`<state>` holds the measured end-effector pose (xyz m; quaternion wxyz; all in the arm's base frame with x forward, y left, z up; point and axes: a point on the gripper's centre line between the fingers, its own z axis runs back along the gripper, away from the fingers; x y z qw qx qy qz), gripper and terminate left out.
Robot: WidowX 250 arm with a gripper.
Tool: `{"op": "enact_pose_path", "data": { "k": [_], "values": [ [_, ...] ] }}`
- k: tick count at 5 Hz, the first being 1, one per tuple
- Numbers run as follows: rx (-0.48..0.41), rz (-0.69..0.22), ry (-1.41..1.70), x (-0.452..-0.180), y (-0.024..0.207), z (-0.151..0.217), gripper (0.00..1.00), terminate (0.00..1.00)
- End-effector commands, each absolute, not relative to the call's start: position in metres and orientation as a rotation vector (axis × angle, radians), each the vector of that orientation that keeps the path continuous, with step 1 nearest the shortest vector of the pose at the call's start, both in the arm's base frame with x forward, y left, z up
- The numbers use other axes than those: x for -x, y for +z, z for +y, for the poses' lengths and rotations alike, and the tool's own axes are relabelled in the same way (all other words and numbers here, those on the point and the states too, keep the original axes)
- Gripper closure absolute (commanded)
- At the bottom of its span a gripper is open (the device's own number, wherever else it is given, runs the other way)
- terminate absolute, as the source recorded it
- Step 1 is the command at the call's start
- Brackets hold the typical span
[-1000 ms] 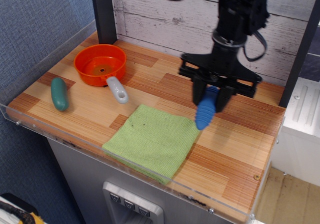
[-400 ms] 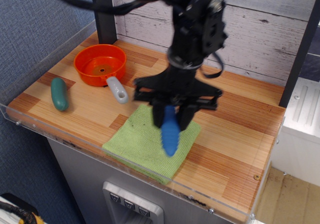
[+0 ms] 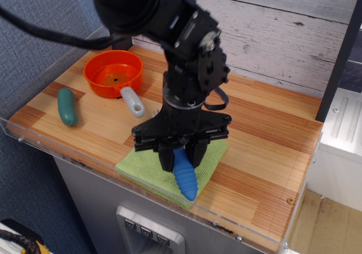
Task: Place the spatula on the green cloth
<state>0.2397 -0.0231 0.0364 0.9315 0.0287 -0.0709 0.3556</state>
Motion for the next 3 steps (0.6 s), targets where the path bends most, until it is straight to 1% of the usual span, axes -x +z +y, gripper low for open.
{"op": "enact_pose_path", "data": {
  "k": [1,2,3],
  "values": [
    [0.017,-0.200,0.801,-0.2444,0.0272,-0.0257,1.00,0.00],
    [0.029,-0.197,0.805,-0.2458,0.0226,-0.0236,1.00,0.00],
    [0.015,-0.171,0.791,-0.2450,0.0249,-0.0220,1.00,0.00]
  ]
}}
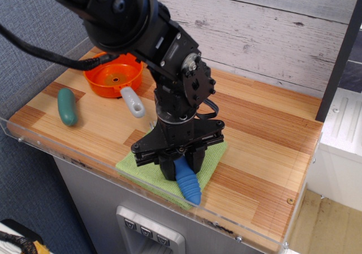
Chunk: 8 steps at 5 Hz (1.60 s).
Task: Place the spatula on the green cloth
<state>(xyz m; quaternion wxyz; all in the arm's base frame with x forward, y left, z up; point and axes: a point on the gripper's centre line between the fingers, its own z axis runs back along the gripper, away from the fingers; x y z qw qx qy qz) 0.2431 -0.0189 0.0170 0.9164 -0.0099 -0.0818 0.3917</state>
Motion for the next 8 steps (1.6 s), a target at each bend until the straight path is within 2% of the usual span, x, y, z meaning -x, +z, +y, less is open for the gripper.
{"op": "enact_pose_path", "data": {
  "k": [1,2,3,5,7,8],
  "values": [
    [0.007,-0.171,0.745,-0.244,0.040,-0.019,0.00,0.00],
    [0.018,-0.192,0.723,-0.243,0.054,-0.019,0.00,0.00],
    [-0.016,-0.211,0.707,-0.247,0.069,-0.020,0.00,0.00],
    [-0.100,-0.177,0.458,-0.260,0.092,-0.020,0.00,0.00],
    [-0.091,-0.149,0.127,-0.272,0.103,0.009,0.00,0.00],
    [-0.107,-0.195,0.143,-0.287,0.111,0.026,0.00,0.00]
  ]
}}
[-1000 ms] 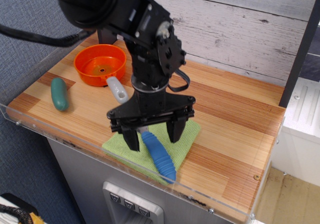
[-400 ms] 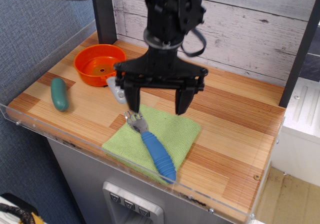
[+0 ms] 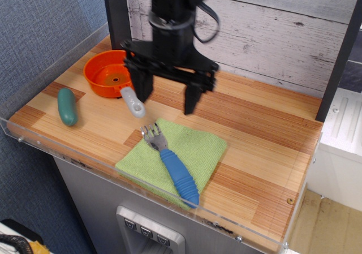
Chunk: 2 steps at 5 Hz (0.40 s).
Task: Place the spatula on the green cloth
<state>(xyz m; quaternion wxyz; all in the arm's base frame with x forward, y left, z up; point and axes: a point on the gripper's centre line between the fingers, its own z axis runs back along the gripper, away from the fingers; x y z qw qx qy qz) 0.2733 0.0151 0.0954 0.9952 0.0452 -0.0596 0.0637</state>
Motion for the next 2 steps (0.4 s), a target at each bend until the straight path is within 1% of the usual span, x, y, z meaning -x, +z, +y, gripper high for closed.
{"op": "enact_pose_path", "data": {
  "k": [1,2],
  "values": [
    [-0.129,-0.225,0.123,-0.311,0.119,0.040,0.00,0.00],
    [-0.146,-0.262,0.127,-0.331,0.126,0.056,0.00,0.00]
  ]
}}
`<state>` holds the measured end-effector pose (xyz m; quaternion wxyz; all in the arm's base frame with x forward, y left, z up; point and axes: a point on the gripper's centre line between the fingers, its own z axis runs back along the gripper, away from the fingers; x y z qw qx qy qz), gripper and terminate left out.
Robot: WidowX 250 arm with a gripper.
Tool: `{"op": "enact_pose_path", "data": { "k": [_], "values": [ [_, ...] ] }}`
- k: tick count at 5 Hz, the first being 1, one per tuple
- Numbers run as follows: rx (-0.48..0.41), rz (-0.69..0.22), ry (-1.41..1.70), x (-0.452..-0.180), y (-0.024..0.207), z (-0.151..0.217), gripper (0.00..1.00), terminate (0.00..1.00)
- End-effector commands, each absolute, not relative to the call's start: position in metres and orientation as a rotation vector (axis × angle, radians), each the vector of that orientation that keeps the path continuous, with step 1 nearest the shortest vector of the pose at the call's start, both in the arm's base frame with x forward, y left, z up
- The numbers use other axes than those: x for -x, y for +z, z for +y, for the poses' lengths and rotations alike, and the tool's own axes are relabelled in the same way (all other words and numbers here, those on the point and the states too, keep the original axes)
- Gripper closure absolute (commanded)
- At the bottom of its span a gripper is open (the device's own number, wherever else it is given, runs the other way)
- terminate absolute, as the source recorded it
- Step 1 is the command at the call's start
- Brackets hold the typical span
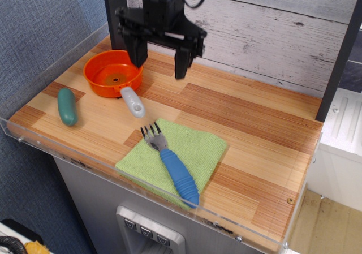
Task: Place the spatula on the green cloth
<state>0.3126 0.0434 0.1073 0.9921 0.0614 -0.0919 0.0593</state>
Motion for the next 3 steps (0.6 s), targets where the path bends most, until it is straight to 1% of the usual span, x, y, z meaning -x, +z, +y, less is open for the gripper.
{"op": "enact_pose_path", "data": {
  "k": [1,2,3],
  "values": [
    [-0.136,-0.281,0.112,-0.3532,0.1253,0.0699,0.00,0.00],
    [-0.138,-0.284,0.122,-0.3612,0.1234,0.0795,0.00,0.00],
    [-0.138,-0.284,0.122,-0.3612,0.1234,0.0795,0.00,1.00]
  ]
}}
